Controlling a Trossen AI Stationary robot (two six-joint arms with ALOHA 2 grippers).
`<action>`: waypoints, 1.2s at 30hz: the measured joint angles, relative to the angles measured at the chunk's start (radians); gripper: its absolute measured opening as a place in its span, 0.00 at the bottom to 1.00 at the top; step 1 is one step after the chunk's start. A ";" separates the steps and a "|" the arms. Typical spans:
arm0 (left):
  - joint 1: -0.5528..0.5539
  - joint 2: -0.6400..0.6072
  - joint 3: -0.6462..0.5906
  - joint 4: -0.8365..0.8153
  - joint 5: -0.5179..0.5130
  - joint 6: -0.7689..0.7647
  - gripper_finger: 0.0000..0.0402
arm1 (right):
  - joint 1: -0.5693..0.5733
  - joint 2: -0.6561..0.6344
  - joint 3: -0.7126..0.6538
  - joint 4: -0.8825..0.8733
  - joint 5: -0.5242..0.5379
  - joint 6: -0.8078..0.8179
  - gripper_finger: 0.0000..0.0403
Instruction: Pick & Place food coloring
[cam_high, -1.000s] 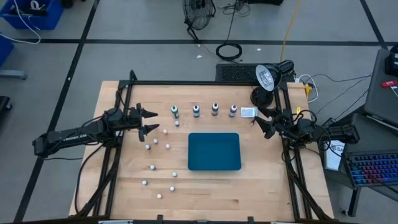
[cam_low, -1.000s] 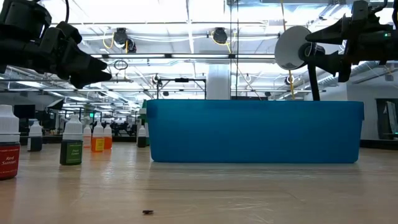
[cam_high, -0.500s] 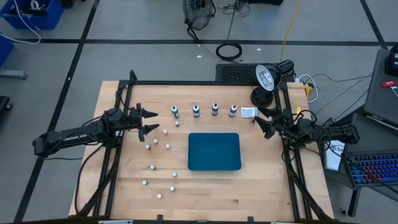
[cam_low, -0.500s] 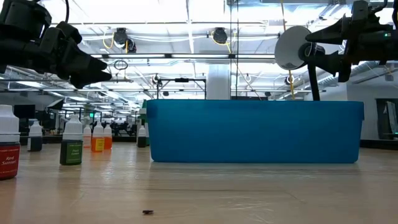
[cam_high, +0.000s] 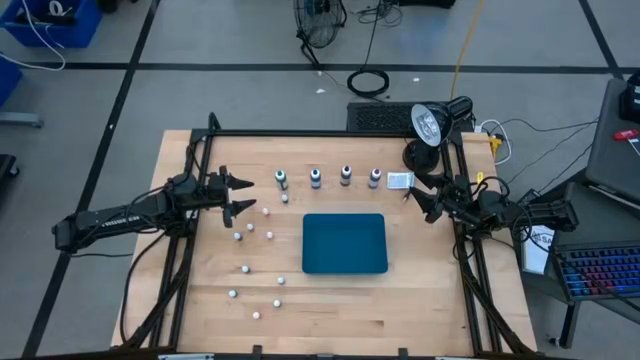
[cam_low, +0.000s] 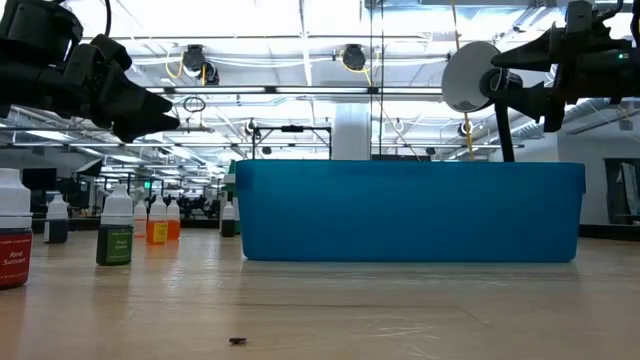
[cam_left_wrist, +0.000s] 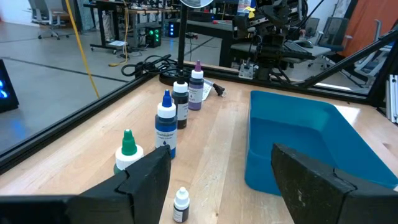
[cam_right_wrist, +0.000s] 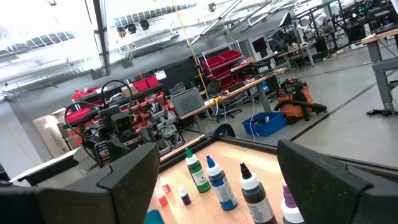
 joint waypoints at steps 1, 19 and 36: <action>0.000 0.000 0.000 0.000 0.000 0.000 0.68 | 0.000 0.000 0.000 0.000 0.000 0.000 0.77; 0.000 0.000 0.000 0.000 0.000 0.000 0.68 | 0.000 0.001 0.000 0.028 0.014 0.035 0.77; 0.000 0.000 0.000 0.000 0.000 0.000 0.68 | 0.000 0.002 0.000 0.037 0.048 0.134 0.77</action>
